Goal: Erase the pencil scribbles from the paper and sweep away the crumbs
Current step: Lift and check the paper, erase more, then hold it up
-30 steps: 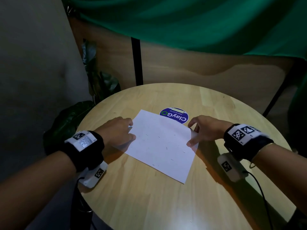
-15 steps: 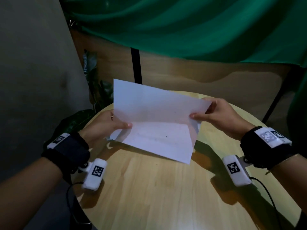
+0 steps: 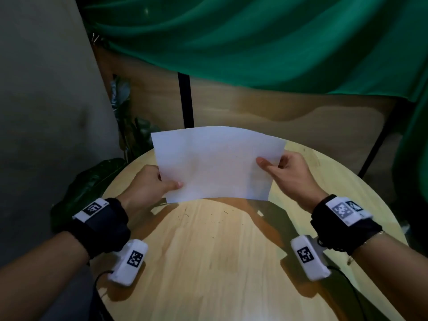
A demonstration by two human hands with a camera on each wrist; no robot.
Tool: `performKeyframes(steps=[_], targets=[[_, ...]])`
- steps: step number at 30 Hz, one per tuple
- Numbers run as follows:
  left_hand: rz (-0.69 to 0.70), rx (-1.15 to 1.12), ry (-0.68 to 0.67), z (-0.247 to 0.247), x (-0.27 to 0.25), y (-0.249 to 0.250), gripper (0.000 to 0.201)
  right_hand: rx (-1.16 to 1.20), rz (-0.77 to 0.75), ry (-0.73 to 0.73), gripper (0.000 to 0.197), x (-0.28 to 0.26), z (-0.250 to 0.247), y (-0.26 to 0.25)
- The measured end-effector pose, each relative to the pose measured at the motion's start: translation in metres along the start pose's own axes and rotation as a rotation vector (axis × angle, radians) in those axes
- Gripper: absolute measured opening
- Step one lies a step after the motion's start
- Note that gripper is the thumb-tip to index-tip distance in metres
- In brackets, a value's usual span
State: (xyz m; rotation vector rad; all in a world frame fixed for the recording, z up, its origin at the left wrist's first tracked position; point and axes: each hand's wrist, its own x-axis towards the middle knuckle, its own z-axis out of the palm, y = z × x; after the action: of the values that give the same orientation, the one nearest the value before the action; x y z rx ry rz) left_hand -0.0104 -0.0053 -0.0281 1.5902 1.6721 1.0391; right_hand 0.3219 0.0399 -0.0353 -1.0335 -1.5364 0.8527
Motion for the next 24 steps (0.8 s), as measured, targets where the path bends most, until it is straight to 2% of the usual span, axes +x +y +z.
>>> performKeyframes(steps=[2,5,7,10,15,18,20,22,24], targets=[[0.018,-0.01,0.065,-0.001,0.002,0.0,0.029,-0.029,0.006,-0.011,0.012,0.0,0.0,0.004],[0.081,-0.047,0.149,-0.007,0.005,0.002,0.027,0.029,-0.064,0.041,0.012,0.005,-0.002,-0.003],[0.059,-0.012,0.125,-0.008,0.004,-0.003,0.024,0.034,-0.046,0.032,0.015,0.007,-0.003,-0.002],[0.005,0.162,0.029,-0.007,0.005,-0.01,0.017,-0.118,0.048,-0.053,0.02,0.005,-0.001,0.011],[0.084,0.026,0.108,-0.008,0.004,-0.004,0.016,-0.035,-0.003,0.03,0.015,0.008,-0.005,0.013],[0.031,0.161,-0.002,-0.006,0.002,-0.007,0.016,-0.16,0.038,-0.082,0.013,0.005,-0.004,0.02],[0.038,0.144,0.025,-0.005,0.003,-0.006,0.024,-0.174,0.02,-0.073,0.011,0.005,-0.005,0.02],[0.068,0.024,0.098,-0.007,0.003,-0.002,0.024,-0.088,-0.004,0.016,0.014,0.009,-0.009,0.016],[0.067,0.032,0.095,-0.009,0.003,-0.001,0.024,-0.089,0.008,0.015,0.016,0.011,-0.011,0.016]])
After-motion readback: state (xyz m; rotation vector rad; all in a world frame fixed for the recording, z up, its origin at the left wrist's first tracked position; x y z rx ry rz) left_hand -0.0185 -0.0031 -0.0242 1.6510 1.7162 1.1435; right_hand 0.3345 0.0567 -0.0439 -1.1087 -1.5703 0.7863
